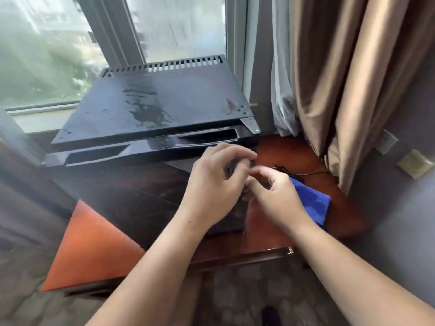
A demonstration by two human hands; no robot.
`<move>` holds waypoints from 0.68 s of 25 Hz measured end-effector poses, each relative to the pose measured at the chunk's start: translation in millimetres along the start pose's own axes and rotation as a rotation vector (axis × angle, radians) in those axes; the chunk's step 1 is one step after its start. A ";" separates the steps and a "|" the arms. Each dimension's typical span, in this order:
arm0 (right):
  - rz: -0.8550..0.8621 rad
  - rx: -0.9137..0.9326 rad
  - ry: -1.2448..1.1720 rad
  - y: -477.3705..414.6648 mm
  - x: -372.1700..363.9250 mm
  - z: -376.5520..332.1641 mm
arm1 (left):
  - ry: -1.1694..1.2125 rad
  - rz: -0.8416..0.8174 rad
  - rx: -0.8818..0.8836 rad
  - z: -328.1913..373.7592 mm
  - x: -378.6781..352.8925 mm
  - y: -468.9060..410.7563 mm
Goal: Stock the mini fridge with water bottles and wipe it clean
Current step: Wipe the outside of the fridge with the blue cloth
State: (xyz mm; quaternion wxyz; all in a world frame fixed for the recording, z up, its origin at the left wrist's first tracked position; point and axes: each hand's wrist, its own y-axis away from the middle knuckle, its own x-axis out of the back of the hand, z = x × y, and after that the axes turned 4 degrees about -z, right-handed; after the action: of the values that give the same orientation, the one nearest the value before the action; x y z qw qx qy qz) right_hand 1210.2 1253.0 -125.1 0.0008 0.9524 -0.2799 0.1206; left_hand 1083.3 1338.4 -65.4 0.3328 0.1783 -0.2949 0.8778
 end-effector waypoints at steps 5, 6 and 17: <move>0.011 -0.226 0.149 -12.5 100.2 113.0 | 0.243 -0.313 0.408 -14.9 -121.9 -27.7; 0.012 -0.263 0.207 -16.9 119.3 139.5 | 0.290 -0.361 0.500 -25.2 -147.4 -30.5; -0.280 -0.666 0.769 -47.1 194.3 324.8 | 0.359 -0.413 1.313 -144.3 -316.5 -51.1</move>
State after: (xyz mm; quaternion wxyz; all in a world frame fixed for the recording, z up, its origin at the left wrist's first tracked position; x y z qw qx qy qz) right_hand 1468.0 1166.7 -392.6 0.4222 0.8159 -0.1525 0.3645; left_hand 1328.0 1309.5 -316.1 0.3596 0.2469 0.3943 0.8089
